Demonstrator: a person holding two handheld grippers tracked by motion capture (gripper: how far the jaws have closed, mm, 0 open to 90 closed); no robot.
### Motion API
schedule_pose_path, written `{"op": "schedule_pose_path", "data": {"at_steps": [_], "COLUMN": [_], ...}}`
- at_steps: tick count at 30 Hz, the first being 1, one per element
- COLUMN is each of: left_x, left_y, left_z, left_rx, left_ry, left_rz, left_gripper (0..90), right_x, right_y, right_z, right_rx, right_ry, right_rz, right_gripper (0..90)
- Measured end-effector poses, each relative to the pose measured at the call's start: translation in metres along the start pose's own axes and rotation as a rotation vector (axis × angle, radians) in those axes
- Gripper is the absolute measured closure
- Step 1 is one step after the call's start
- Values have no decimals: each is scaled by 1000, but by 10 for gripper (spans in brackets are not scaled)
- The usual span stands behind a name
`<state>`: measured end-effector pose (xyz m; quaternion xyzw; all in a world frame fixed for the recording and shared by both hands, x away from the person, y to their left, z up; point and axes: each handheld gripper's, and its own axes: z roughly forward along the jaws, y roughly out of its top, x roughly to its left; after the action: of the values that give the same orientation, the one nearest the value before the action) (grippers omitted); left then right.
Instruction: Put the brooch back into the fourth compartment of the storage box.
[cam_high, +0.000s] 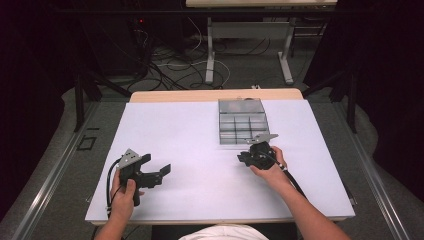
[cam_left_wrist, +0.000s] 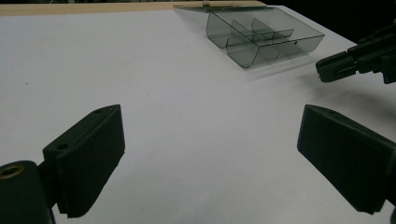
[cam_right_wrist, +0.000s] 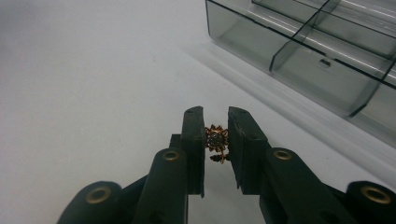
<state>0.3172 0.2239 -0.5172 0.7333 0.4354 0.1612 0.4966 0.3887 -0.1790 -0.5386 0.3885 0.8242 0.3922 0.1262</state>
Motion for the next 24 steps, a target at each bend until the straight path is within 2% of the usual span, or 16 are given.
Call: {"op": "schedule_pose_path", "data": {"at_steps": [10,13,15,19,22,24], "left_x": [0,0,0,-2,-2,-2], "left_y": [0,0,0,-1,-1,-1], "left_z": [0,1,1,2,3,3], "left_rx": [12,15,22,30,30,32], "left_ry": [-6,-8,-11,-18,-19,-16], "left_rz": [0,0,-1,-11,-5,3], "left_gripper": [78,78,80,82,83,85], "right_x": [-3,-3,-4,-6,-7,-8], "right_y": [0,1,1,2,2,3], "right_z": [-4,-7,-8,-10,-10,-12], "right_rx": [-14,-2,-15,7,2,9], "right_ry": [-15,-6,0,-5,-1,-9], "right_rz": [30,64,63,98,100,124], "right_gripper": [773,774,774,774,774,774]}}
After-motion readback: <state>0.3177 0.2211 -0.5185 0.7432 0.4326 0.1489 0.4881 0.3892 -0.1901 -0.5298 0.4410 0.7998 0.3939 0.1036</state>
